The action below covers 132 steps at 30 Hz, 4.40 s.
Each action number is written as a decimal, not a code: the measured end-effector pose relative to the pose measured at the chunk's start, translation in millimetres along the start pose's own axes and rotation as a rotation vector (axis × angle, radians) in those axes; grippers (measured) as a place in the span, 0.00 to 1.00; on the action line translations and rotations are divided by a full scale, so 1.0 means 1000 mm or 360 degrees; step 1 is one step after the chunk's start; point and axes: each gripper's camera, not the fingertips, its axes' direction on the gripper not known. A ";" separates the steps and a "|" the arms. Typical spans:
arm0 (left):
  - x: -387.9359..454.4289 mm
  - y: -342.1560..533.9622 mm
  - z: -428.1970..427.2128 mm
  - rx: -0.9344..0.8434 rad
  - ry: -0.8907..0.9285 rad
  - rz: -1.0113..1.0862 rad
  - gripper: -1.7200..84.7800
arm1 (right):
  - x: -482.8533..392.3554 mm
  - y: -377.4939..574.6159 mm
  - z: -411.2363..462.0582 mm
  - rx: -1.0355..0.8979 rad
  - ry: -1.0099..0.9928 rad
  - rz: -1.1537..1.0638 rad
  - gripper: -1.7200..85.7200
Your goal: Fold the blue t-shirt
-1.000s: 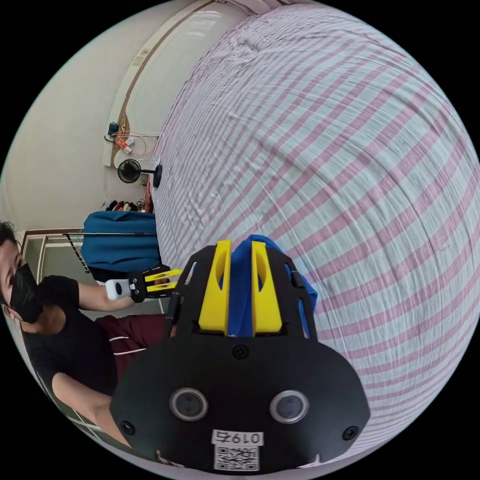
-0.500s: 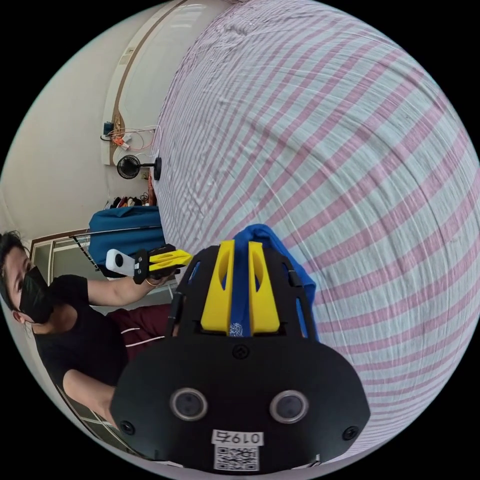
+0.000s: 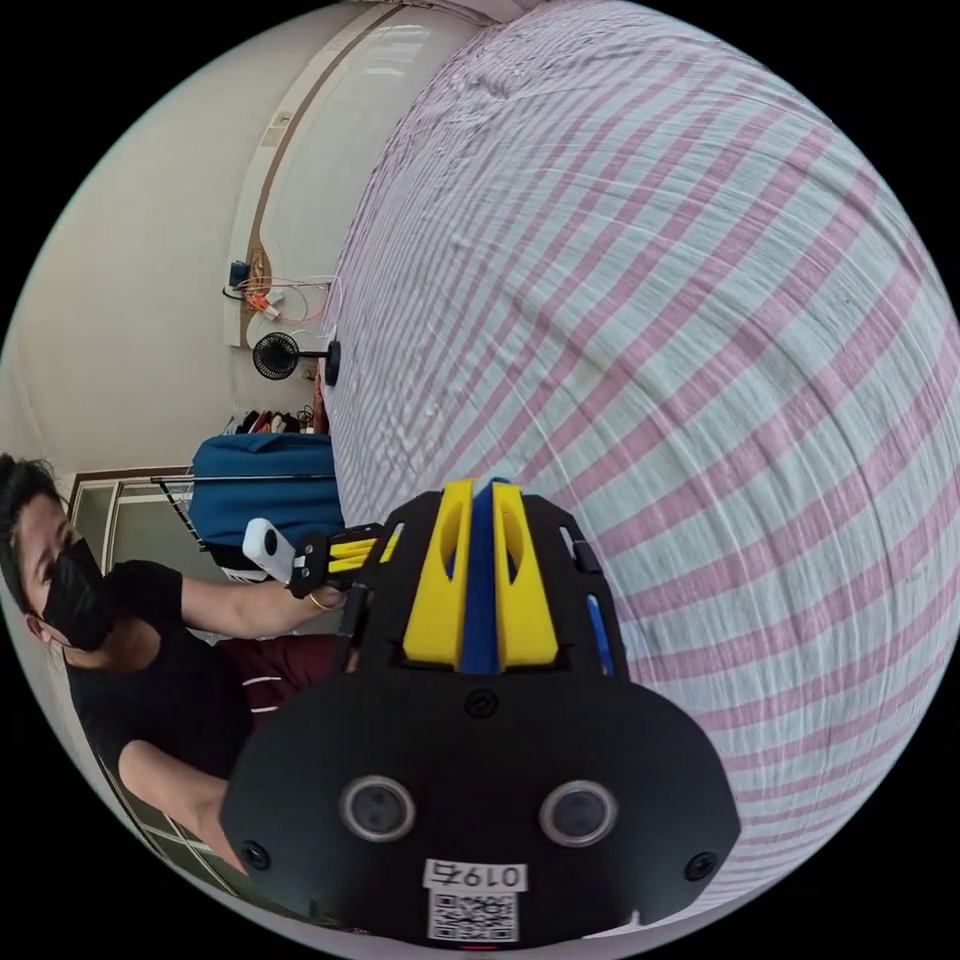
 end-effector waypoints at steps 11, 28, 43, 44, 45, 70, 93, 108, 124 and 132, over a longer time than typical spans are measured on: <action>-0.066 0.006 0.006 0.0026 0.0254 -0.0278 0.03 | 0.009 0.005 -0.009 0.0056 -0.0014 -0.0102 0.01; -0.084 -0.021 0.019 0.0003 0.0249 -0.0137 0.03 | 0.016 -0.001 0.010 0.0120 0.0043 -0.0027 0.03; -0.093 -0.035 0.009 0.0165 0.0365 -0.0185 0.03 | -0.011 -0.014 0.041 0.0019 0.0084 -0.0087 0.06; -0.092 -0.037 0.011 0.0149 0.0346 -0.0167 0.03 | -0.014 -0.017 0.046 0.0031 0.0080 -0.0095 0.04; -0.090 -0.039 0.016 0.0098 0.0308 -0.0160 0.03 | -0.017 -0.019 0.051 0.0032 0.0120 -0.0095 0.03; -0.087 -0.051 0.015 0.0070 0.0349 -0.0199 0.03 | -0.139 -0.053 0.151 -0.0330 0.0923 -0.0601 0.09; -0.073 -0.067 0.008 0.0058 0.0281 -0.0278 0.03 | -0.214 -0.028 0.230 -0.0118 0.1258 -0.0597 0.02; -0.103 -0.075 -0.022 0.0140 0.0269 -0.0313 0.04 | -0.295 0.082 0.273 0.0539 0.0824 -0.0314 0.04; -0.134 -0.153 -0.002 -0.0080 0.0588 0.0663 0.11 | -0.390 0.022 0.365 -0.0117 0.1157 -0.1161 0.11; -0.127 -0.191 0.018 -0.0294 0.0655 0.1015 0.09 | -0.405 -0.034 0.435 -0.0952 0.1273 -0.1676 0.10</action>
